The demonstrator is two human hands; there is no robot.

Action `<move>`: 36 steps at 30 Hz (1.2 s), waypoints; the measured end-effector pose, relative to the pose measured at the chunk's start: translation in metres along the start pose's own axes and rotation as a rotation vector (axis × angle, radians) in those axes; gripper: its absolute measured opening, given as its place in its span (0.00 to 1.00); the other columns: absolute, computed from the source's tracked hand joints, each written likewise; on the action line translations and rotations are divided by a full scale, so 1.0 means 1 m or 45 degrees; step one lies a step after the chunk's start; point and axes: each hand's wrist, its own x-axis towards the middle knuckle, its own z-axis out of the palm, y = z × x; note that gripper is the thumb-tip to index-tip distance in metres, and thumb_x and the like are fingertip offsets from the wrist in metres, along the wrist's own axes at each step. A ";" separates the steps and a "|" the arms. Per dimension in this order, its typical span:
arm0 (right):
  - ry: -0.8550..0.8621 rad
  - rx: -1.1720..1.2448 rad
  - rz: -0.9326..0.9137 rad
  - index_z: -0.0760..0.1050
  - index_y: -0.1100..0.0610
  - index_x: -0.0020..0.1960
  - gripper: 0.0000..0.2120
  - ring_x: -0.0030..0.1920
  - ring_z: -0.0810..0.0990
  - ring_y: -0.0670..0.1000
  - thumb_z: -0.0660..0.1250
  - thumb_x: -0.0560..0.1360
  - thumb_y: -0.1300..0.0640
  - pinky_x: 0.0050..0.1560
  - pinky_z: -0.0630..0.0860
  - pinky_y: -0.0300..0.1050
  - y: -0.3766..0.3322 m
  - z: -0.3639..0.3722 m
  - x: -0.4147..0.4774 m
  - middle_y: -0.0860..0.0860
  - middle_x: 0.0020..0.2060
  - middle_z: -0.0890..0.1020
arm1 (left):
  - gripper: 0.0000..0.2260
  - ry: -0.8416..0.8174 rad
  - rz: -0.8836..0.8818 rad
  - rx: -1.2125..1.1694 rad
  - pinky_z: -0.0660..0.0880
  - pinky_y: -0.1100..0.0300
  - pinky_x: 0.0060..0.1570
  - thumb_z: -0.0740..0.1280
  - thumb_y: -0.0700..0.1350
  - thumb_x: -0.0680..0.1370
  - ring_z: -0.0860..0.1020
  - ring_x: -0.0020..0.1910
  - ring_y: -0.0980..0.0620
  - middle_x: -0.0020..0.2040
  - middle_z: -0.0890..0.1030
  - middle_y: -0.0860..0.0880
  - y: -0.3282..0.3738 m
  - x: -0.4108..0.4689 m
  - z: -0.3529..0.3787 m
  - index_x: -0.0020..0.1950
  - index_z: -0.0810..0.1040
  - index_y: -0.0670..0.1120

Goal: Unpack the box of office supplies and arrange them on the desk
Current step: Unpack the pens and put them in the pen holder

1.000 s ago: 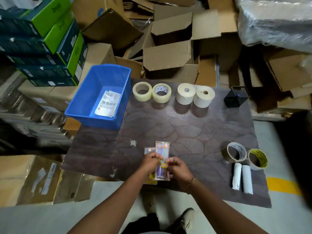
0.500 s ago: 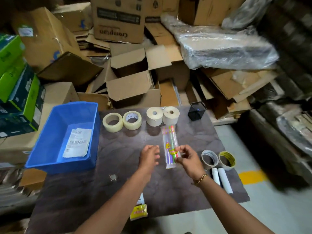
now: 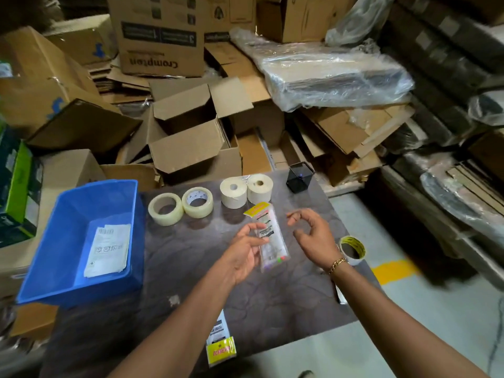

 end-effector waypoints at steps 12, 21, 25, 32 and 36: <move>-0.349 -0.029 0.180 0.79 0.40 0.45 0.15 0.53 0.76 0.47 0.58 0.64 0.49 0.60 0.67 0.53 -0.025 0.006 -0.016 0.35 0.44 0.84 | 0.19 0.155 0.209 0.047 0.81 0.50 0.49 0.60 0.23 0.72 0.81 0.47 0.45 0.51 0.82 0.40 0.046 0.015 0.025 0.49 0.82 0.43; -0.311 0.761 0.755 0.79 0.57 0.55 0.14 0.38 0.79 0.49 0.60 0.74 0.65 0.33 0.68 0.39 -0.022 0.024 -0.015 0.52 0.47 0.86 | 0.20 0.196 0.484 0.316 0.73 0.41 0.64 0.63 0.26 0.70 0.78 0.62 0.41 0.60 0.82 0.45 0.069 0.021 0.041 0.45 0.86 0.48; -0.324 1.182 0.893 0.74 0.58 0.55 0.18 0.35 0.80 0.49 0.55 0.69 0.69 0.28 0.71 0.38 -0.029 0.025 -0.004 0.53 0.45 0.84 | 0.21 0.187 0.495 0.316 0.76 0.42 0.61 0.62 0.26 0.71 0.79 0.60 0.42 0.57 0.83 0.47 0.068 0.014 0.053 0.45 0.86 0.48; -0.307 1.267 0.877 0.72 0.56 0.56 0.22 0.29 0.71 0.47 0.53 0.68 0.71 0.23 0.60 0.36 -0.031 0.026 0.006 0.53 0.41 0.83 | 0.22 0.123 0.419 0.304 0.78 0.50 0.45 0.58 0.25 0.70 0.77 0.47 0.45 0.49 0.81 0.46 0.074 0.002 0.074 0.43 0.86 0.47; -0.336 1.220 0.837 0.73 0.56 0.58 0.23 0.28 0.67 0.46 0.52 0.68 0.71 0.22 0.56 0.35 -0.026 0.027 0.005 0.52 0.39 0.82 | 0.22 0.118 0.462 0.323 0.76 0.53 0.46 0.59 0.25 0.70 0.76 0.46 0.46 0.46 0.82 0.47 0.081 0.008 0.074 0.41 0.86 0.48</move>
